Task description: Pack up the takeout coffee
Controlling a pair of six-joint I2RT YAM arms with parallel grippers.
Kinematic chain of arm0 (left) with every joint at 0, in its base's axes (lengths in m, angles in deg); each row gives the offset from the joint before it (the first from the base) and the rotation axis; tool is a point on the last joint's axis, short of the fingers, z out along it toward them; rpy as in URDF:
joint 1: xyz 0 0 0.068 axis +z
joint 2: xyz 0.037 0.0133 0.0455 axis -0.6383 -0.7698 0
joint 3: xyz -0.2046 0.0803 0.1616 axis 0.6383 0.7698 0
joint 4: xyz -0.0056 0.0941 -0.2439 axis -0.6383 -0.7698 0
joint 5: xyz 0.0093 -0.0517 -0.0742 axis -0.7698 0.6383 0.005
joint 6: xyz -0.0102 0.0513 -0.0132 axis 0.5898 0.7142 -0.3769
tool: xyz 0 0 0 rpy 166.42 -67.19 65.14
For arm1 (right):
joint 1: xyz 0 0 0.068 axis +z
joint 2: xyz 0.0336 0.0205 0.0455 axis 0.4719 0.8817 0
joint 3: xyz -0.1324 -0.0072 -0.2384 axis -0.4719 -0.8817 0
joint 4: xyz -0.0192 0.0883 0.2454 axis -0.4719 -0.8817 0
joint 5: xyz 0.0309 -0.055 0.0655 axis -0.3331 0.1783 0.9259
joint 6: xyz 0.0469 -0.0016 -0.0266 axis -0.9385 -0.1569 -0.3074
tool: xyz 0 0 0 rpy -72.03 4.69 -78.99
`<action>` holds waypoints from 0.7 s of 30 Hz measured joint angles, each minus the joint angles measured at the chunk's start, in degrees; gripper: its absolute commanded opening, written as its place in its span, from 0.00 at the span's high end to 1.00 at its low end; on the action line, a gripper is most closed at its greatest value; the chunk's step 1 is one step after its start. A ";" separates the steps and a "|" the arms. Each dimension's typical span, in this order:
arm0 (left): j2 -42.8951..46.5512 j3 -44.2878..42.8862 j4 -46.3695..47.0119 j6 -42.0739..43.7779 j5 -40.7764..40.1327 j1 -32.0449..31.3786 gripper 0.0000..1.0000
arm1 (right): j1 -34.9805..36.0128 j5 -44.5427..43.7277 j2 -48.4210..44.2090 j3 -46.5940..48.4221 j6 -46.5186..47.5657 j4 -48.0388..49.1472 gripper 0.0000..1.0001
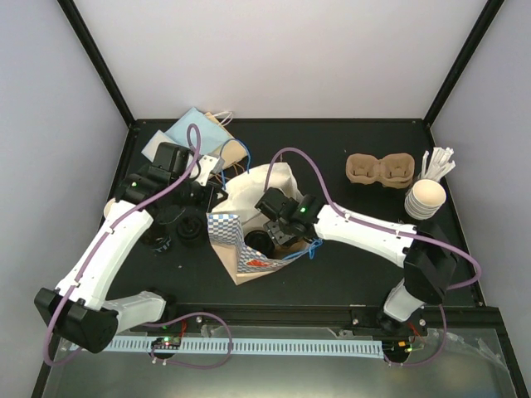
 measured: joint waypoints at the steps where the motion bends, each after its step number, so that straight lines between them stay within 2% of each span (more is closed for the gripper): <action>1: -0.13 0.00 0.00 0.00 0.09 0.00 0.99 | 0.39 -0.50 -0.07 -0.04 -0.20 -0.17 0.51; 17: 0.44 0.00 0.00 1.81 3.61 -0.09 0.97 | -1.49 2.47 -3.39 -2.29 0.31 -1.51 0.54; 21: 1.53 0.00 -0.20 2.36 5.35 -1.40 0.91 | 0.02 1.11 -5.16 -2.69 0.24 -4.57 0.54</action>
